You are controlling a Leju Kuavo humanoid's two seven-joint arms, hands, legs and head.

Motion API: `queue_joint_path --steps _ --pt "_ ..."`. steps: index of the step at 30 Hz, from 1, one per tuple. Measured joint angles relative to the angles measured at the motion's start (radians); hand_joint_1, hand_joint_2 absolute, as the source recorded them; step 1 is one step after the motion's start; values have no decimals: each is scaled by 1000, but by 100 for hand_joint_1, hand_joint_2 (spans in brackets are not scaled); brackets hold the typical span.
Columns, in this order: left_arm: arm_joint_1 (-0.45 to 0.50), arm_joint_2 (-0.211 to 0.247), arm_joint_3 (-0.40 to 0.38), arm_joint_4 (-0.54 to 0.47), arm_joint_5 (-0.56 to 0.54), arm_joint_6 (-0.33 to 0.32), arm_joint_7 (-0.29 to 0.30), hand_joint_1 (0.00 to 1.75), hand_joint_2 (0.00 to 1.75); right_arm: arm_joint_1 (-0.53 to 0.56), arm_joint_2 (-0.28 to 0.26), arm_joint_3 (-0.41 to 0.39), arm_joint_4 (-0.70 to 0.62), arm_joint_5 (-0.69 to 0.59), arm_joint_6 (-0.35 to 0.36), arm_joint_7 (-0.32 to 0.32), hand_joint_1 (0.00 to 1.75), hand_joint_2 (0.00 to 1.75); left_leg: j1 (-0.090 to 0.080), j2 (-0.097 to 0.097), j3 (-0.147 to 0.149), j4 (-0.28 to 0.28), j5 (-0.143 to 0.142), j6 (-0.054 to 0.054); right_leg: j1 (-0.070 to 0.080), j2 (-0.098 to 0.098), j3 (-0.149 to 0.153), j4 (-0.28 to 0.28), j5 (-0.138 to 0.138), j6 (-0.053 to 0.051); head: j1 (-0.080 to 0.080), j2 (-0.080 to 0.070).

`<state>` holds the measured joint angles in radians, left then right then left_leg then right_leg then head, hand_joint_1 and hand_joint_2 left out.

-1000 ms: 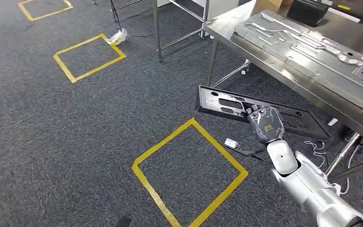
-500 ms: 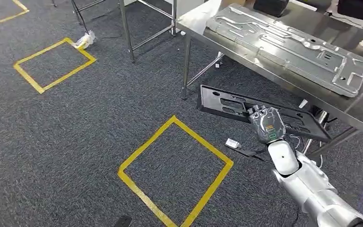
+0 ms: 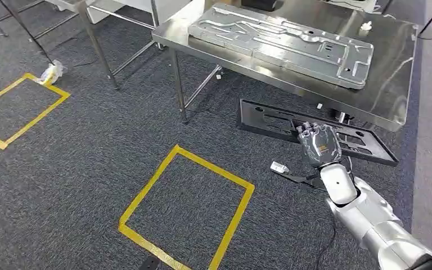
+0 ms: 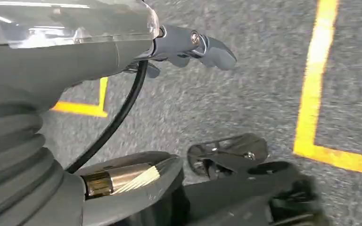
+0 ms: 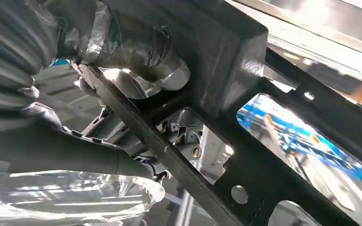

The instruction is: Take the parts from the cabinet and place them on the table.

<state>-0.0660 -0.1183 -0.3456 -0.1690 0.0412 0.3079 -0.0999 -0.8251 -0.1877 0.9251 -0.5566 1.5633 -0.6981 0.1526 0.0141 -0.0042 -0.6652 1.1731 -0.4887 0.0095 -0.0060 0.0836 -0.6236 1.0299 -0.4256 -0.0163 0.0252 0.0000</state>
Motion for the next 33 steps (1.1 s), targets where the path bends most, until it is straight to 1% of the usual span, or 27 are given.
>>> queue_joint_path --steps 1,2,3,4,6,7,8,9,11,12,13,14,16,17,18,20,21,22,23,24,26,27,28,29,31,32,33 --pt "0 0 0 0 0 0 0 0 175 0 1 0 2 0 0 0 175 175 1 -30 32 -82 42 2 -1 12 -1 9 -6 5 0 0" --pt "2 0 0 0 0 0 0 0 175 -2 3 2 4 0 0 3 175 175 6 -77 43 -104 22 5 3 23 -10 20 -12 13 2 0" --pt "2 -3 0 0 0 0 0 0 175 -4 6 4 8 0 0 14 175 175 8 -70 41 -109 24 7 0 31 -18 28 -13 17 3 0" --pt "-1 -4 0 0 0 0 0 0 175 -5 3 7 10 0 0 25 175 175 2 -61 42 -109 24 11 -4 40 -21 24 -10 25 2 0" --pt "-1 -5 0 0 1 3 7 0 175 -8 -2 24 17 0 0 55 175 175 1 -45 50 -119 31 26 -7 58 -21 14 -5 39 1 0" --pt "-3 -9 1 0 3 5 14 0 175 -9 -3 34 20 0 0 66 175 175 8 -36 56 -131 37 33 -9 31 -23 21 -11 41 0 0" --pt "-4 -12 1 0 12 10 27 0 175 -19 -3 45 23 0 0 70 175 175 8 -32 61 -138 39 38 -1 -26 -35 52 -34 47 9 0" --pt "-4 -15 3 0 20 11 40 0 175 -29 -2 56 26 0 0 76 175 175 8 -28 62 -139 39 39 -3 -56 -68 117 -68 53 10 0" --pt "0 -18 11 0 35 11 69 0 175 -42 6 77 34 0 0 79 175 175 8 -16 62 -139 37 39 -10 -76 -143 266 -126 61 11 0" --pt "3 -18 16 0 40 11 74 0 175 -44 10 88 41 0 0 78 175 175 9 -11 63 -139 35 39 -14 -79 -166 307 -130 64 11 0" --pt "5 -18 20 0 41 11 81 0 175 -47 13 100 50 0 1 76 175 175 11 -8 65 -139 33 37 -18 -80 -165 297 -109 67 11 0" --pt "5 -19 23 0 40 11 89 0 175 -51 15 112 58 0 3 69 175 175 12 -7 68 -139 31 35 -20 -81 -139 240 -69 68 11 0" --pt "5 -23 25 0 38 13 100 0 175 -72 21 142 75 0 13 46 175 175 14 -4 78 -139 25 27 -22 -86 -43 49 26 64 11 0" --pt "5 -23 26 0 36 14 105 0 175 -84 25 156 81 0 19 36 175 175 13 -1 77 -141 23 23 -18 -92 -21 7 14 60 11 0" --pt "3 -25 26 0 34 14 108 0 175 -97 31 171 87 0 24 26 175 175 9 -1 73 -140 23 16 -7 -91 -18 -7 14 54 10 0" --pt "5 -26 26 0 34 13 112 0 175 -108 40 198 100 0 34 10 175 175 11 2 76 -146 22 4 -5 -88 -20 0 8 43 10 0" --pt "5 -26 26 0 32 13 113 0 175 -111 44 209 105 0 35 7 175 175 11 3 81 -151 23 -4 -4 -87 -19 -3 8 37 10 0" --pt "5 -26 26 0 32 14 113 0 175 -113 53 216 108 0 34 6 175 175 11 4 80 -146 12 -11 -19 -87 -5 -21 14 25 8 0" --pt "5 -26 26 0 30 15 113 0 175 -118 63 221 111 0 33 7 175 175 9 3 76 -122 -2 -12 -15 -86 4 -27 13 19 7 0" --pt "4 -26 26 0 29 16 113 0 175 -126 71 226 114 0 33 7 175 175 9 3 48 -65 -34 -10 -14 -88 6 -26 11 10 3 0" --pt "5 -26 27 0 29 18 113 0 175 -135 90 236 119 0 34 8 175 175 9 3 -38 101 -104 -12 -7 -83 7 -24 6 2 3 0" --pt "4 -26 27 0 28 18 111 0 175 -135 96 239 121 0 34 7 175 175 8 3 -67 150 -113 -12 -4 -82 7 -22 3 -1 3 0" --pt "2 -26 27 0 28 19 111 0 175 -134 101 246 124 0 33 4 175 175 8 3 -77 157 -96 -10 0 -81 9 -19 0 -2 3 0" --pt "1 -26 27 0 27 19 111 0 175 -135 107 251 126 0 32 -1 175 175 7 3 -63 117 -59 -7 2 -79 10 -14 -4 -1 3 0" --pt "4 -26 27 0 24 20 111 0 175 -140 118 254 127 0 32 -5 175 175 5 3 16 -53 40 4 4 -72 12 2 -17 2 3 0" --pt "7 -26 27 0 22 21 111 0 175 -142 124 254 127 0 31 -8 175 175 2 2 41 -104 36 11 2 -71 10 10 -24 5 4 0" --pt "6 -26 27 0 21 21 110 0 175 -148 124 254 129 0 31 -9 175 175 -4 1 50 -119 28 11 12 -70 1 20 -28 12 4 0"
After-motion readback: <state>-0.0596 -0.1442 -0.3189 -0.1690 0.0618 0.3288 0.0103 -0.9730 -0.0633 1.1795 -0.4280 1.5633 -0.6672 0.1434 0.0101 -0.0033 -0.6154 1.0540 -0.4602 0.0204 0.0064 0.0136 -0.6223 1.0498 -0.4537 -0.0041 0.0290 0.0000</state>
